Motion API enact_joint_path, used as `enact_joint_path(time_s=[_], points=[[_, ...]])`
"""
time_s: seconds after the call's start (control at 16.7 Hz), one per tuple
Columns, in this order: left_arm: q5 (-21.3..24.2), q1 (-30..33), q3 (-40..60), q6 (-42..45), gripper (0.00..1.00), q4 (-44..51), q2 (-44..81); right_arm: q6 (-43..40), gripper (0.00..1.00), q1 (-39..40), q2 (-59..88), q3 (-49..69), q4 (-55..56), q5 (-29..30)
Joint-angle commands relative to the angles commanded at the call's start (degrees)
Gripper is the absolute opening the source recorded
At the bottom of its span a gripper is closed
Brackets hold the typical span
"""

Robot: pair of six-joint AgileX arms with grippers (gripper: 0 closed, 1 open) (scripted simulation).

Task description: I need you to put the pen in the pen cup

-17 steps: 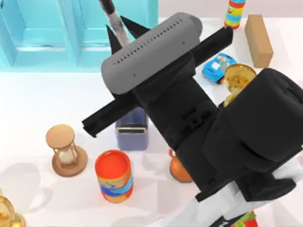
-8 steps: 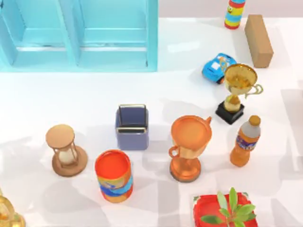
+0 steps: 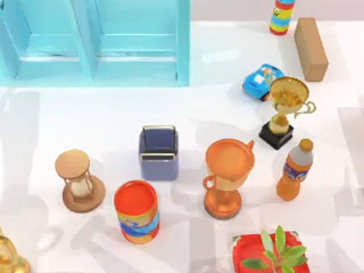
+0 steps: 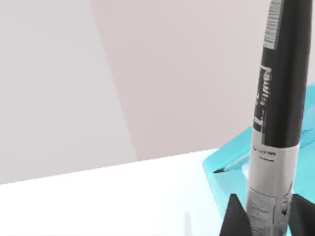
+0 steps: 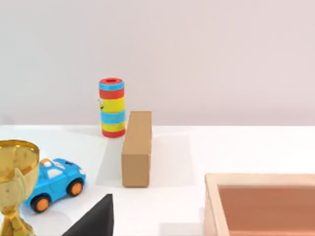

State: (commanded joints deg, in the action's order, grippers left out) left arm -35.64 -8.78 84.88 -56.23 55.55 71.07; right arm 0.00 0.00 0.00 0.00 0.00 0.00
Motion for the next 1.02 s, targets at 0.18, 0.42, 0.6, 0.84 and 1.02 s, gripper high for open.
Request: enact_joint_path(time_s=[0.18, 0.42, 0.6, 0.84, 1.02], points=[[-17.4, 19.2, -3.8, -1.0, 0.0, -7.2, 12.8, 0.0, 1.0, 0.0, 0.0, 0.0, 0.0, 0.0], [-35.5, 41.5, -7.0, -2.4, 0.0, -17.1, 26.5, 0.0, 1.0, 0.0, 0.0, 0.0, 0.0, 0.0], [-45.7, 54.7, -8.2, -3.4, 0.0, -23.7, 34.0, 0.0, 1.0, 0.0, 0.0, 0.0, 0.0, 0.0], [-55.4, 65.9, -8.9, -4.4, 0.0, -29.9, 40.0, 0.0, 1.0, 0.0, 0.0, 0.0, 0.0, 0.0], [-57.9, 68.5, -9.0, -4.7, 0.0, -31.4, 41.4, 0.0, 1.0, 0.0, 0.0, 0.0, 0.0, 0.0]])
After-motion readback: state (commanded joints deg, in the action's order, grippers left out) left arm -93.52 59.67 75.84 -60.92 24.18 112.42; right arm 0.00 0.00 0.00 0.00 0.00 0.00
